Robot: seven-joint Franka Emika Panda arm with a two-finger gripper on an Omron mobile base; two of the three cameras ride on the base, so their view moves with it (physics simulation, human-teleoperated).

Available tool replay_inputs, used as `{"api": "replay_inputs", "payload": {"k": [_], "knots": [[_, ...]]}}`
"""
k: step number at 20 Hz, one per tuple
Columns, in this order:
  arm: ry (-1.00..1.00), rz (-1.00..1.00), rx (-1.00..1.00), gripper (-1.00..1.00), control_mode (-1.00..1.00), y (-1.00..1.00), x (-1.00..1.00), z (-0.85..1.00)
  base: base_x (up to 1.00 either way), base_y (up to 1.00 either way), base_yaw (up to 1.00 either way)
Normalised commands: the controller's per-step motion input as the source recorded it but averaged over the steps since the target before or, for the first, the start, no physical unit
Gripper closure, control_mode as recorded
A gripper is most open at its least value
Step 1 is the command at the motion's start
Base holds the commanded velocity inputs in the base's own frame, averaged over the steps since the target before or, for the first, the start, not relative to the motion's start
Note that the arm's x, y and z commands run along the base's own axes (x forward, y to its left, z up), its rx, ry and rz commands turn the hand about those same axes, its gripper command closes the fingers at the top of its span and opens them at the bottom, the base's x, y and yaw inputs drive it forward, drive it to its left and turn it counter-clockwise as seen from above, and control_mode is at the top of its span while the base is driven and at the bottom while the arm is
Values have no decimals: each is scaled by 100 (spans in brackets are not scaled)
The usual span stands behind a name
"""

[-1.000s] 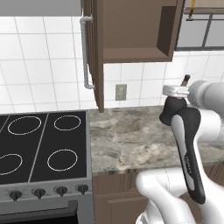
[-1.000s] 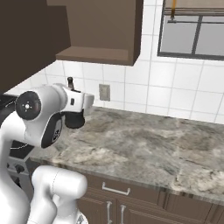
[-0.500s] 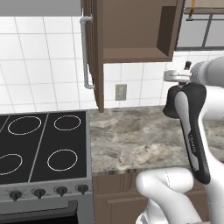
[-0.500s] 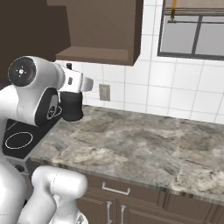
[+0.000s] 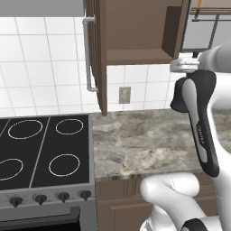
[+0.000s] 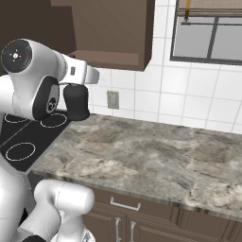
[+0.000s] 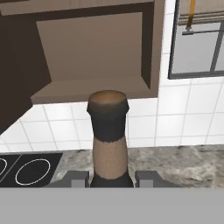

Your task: Sort all alcoholic drinks to one cabinet, and non-alcoholic drinks to the other.

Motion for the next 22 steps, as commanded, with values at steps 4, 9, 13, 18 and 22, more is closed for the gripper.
{"api": "replay_inputs", "payload": {"k": [4,9,13,18,22], "knots": [[-2,2,0,100,-100,1,4,25,0,0,0],[-9,7,0,100,-100,6,5,19,0,0,0],[-12,6,0,100,-100,10,15,12,0,0,0],[-12,3,0,100,-100,9,26,8,0,0,0],[-12,1,0,100,-100,7,31,8,0,0,0]]}}
